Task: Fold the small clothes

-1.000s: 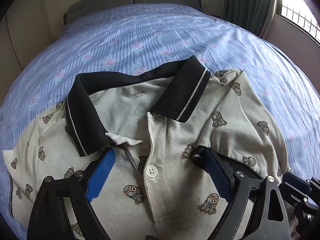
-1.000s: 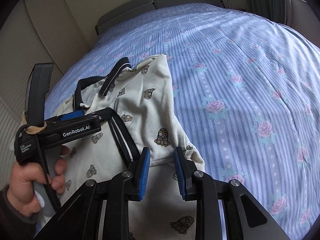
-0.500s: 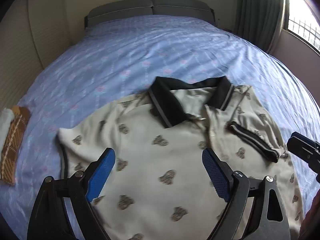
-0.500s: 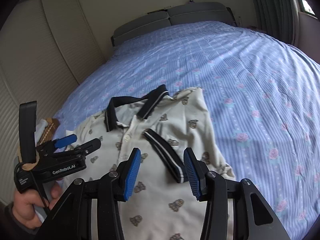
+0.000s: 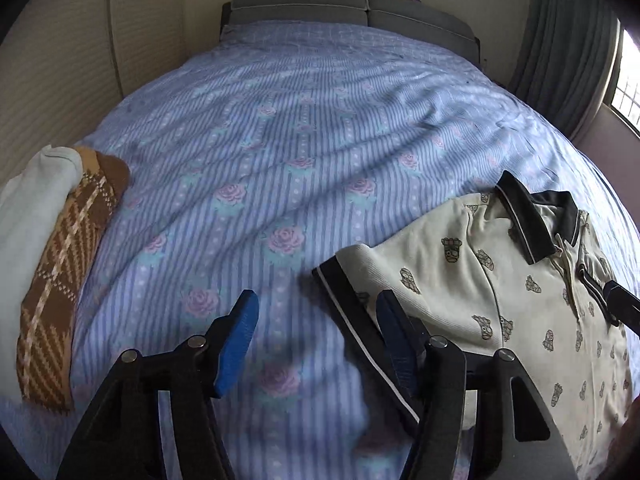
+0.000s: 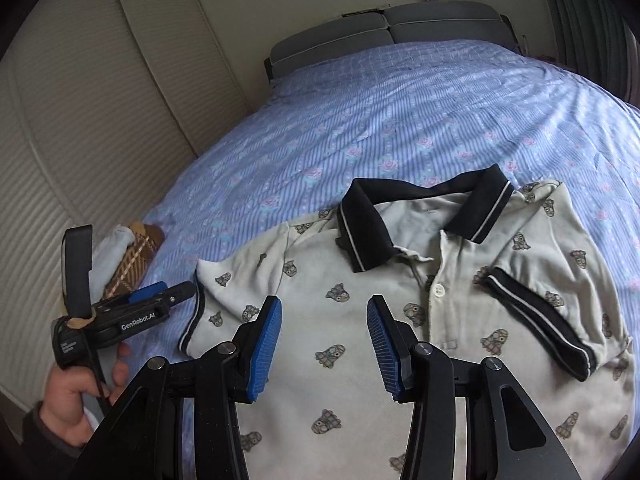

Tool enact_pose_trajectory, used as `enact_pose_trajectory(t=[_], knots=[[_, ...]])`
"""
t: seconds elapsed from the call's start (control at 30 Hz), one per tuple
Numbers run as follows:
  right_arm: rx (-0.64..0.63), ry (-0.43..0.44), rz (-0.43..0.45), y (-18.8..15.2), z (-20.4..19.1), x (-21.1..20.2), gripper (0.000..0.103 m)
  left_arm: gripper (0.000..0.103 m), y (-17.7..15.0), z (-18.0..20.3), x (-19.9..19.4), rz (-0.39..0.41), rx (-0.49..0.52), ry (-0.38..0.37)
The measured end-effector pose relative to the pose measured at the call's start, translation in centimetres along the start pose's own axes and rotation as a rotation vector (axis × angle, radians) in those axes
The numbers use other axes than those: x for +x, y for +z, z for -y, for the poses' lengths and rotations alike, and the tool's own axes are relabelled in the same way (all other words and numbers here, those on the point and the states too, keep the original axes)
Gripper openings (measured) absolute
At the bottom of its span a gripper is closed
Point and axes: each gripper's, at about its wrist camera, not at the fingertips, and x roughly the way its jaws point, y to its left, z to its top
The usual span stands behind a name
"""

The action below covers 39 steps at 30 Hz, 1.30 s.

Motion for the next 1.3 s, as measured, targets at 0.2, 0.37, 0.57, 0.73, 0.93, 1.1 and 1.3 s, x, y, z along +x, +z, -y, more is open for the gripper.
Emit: enact_pose_trajectory(t=[0.2, 0.37, 0.57, 0.73, 0.93, 1.1, 1.3], knots=[[0.018, -0.025, -0.015, -0.2, -0.8, 1.8, 0.046, 0.044, 0.5, -1.1, 2.6, -0.001, 0.010, -0.143], [0.005, -0.042, -0.019, -0.3, -1.3, 2.2, 0.046, 0.040, 0.7, -1.8, 3.5, 0.008, -0.019, -0.227], [-0.001, -0.061, -0.030, -0.6, -1.2, 2.5, 0.046, 0.025, 0.7, -1.4, 3.7, 0.006, -0.032, -0.284], [-0.019, -0.063, -0.050, -1.0, -1.2, 2.7, 0.046, 0.014, 0.5, -0.9, 3.5, 0.008, -0.035, -0.297], [-0.062, -0.069, -0.058, -1.4, -1.7, 2.6, 0.046, 0.010, -0.3, -1.6, 1.8, 0.031, -0.058, -0.250], [-0.072, -0.061, -0.062, -1.4, -2.1, 2.6, 0.046, 0.010, -1.2, -2.2, -0.3, 0.040, -0.089, -0.185], [-0.136, -0.048, -0.063, -0.1, -3.5, 3.7, 0.046, 0.010, -1.2, -0.9, -0.2, 0.018, -0.046, -0.116]])
